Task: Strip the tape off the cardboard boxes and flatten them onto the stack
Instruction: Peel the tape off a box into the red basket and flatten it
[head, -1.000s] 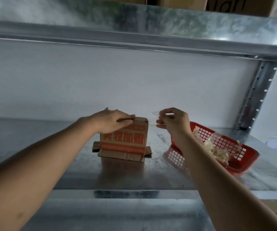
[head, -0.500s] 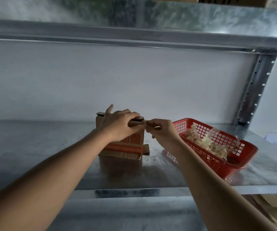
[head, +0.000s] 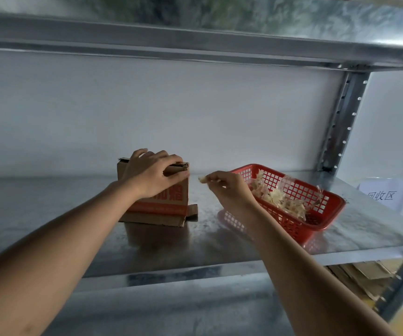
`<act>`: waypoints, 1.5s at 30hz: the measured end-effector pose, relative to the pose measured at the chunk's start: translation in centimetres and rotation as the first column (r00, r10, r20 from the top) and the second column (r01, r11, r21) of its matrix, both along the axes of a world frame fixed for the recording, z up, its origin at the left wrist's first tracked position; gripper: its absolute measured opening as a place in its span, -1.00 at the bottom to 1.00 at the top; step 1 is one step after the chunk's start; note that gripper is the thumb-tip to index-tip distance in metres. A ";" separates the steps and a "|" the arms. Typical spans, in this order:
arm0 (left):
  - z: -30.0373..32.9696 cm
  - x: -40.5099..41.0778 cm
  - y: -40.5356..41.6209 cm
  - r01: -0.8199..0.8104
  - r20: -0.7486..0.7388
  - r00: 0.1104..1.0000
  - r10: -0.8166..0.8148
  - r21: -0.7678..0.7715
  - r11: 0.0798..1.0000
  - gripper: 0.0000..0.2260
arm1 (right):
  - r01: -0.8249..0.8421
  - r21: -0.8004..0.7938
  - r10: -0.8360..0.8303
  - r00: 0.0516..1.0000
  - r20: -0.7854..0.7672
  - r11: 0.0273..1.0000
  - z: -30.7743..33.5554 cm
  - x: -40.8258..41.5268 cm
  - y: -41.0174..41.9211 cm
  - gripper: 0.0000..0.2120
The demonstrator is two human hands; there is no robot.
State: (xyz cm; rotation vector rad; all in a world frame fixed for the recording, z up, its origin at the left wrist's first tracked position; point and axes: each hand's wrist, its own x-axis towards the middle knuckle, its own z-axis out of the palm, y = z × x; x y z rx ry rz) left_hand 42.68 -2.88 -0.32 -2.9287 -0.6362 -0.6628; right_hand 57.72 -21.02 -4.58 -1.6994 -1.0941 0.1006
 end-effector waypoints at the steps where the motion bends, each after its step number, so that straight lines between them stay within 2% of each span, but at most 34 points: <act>1: 0.1 0.0 -0.2 0.000 -0.002 1.000 0.000 0.006 1.000 -0.34 | 0.002 0.009 -0.002 0.999 0.052 1.000 0.0 0.1 0.1 -0.84; 2: 0.1 0.0 -0.4 -0.002 -0.002 1.000 0.002 0.008 1.000 -0.34 | -0.001 0.004 0.001 0.996 0.089 1.000 0.2 0.1 0.3 -0.89; 6: 0.3 -0.5 -1.0 0.001 -0.008 1.000 -0.001 -0.015 1.000 -0.29 | 0.026 -0.091 -0.017 0.995 0.096 0.996 0.9 -0.9 0.8 -0.77; 8: 0.3 -0.9 -0.8 0.004 -0.020 1.000 -0.005 -0.030 1.000 -0.23 | 0.001 -0.115 0.007 0.998 0.063 0.993 1.0 -1.8 1.3 -0.80; 11: 0.3 -1.3 -0.8 -0.009 -0.031 0.999 0.007 -0.050 0.999 -0.29 | -0.018 -0.103 0.025 0.998 0.065 0.995 0.7 -2.4 1.9 -0.88; 15: 0.3 -1.4 -0.9 -0.002 -0.041 0.999 -0.001 -0.073 0.997 -0.20 | -0.031 -0.135 0.046 0.993 0.104 0.990 0.7 -2.5 1.9 -0.85; 21: 0.4 -1.4 -1.3 -0.012 -0.058 0.998 0.008 -0.065 0.998 -0.41 | 0.033 -0.062 -0.029 0.998 0.055 0.998 0.4 -2.7 2.4 -0.77; 23: 0.3 -1.5 -1.3 -0.021 -0.050 0.999 0.018 -0.057 0.998 -0.43 | 0.047 -0.096 -0.046 0.999 0.014 0.994 0.6 -2.7 2.5 -0.67; 26: 0.2 -1.5 -1.1 -0.014 -0.047 0.999 0.012 -0.058 0.998 -0.34 | -0.026 -0.140 -0.008 0.972 -0.234 0.990 0.9 -2.6 2.2 -0.24; 27: 0.2 -1.6 -1.0 -0.011 -0.046 0.999 0.008 -0.057 0.998 -0.34 | -0.066 -0.142 0.021 0.954 -0.298 0.988 0.9 -2.5 2.1 -0.26; 30: 0.3 -1.5 -1.1 -0.008 -0.047 0.999 0.006 -0.053 0.999 -0.39 | -0.087 -0.126 0.054 0.968 -0.244 0.988 0.9 -2.6 2.0 -0.74; 33: 0.3 -1.5 -1.2 -0.012 -0.052 0.999 0.009 -0.054 0.998 -0.40 | -0.021 -0.058 0.005 0.963 -0.270 0.998 -0.1 -2.5 2.1 -0.99; 35: 0.3 -1.5 -1.2 -0.010 -0.049 0.999 0.007 -0.060 0.998 -0.39 | 0.048 -0.064 -0.063 0.964 -0.257 0.997 -0.8 -2.3 2.4 -0.94; 37: 0.2 -1.5 -1.1 -0.009 -0.050 0.999 0.006 -0.060 0.998 -0.38 | 0.080 -0.049 -0.091 0.945 -0.315 0.996 -1.0 -2.2 2.3 -0.93; 41: 0.2 -1.5 -1.0 -0.011 -0.057 0.998 0.007 -0.060 0.998 -0.36 | 0.114 -0.077 -0.134 0.933 -0.334 0.990 -0.6 -2.3 1.9 -0.62; 43: 0.2 -1.5 -1.0 -0.010 -0.057 0.998 0.007 -0.064 0.998 -0.35 | 0.115 -0.074 -0.134 0.925 -0.356 0.991 -0.8 -2.3 2.0 -0.61; 45: 0.2 -1.5 -1.0 -0.009 -0.057 0.998 0.006 -0.061 0.998 -0.35 | 0.118 -0.090 -0.142 0.934 -0.329 0.989 -1.0 -2.3 2.1 -0.68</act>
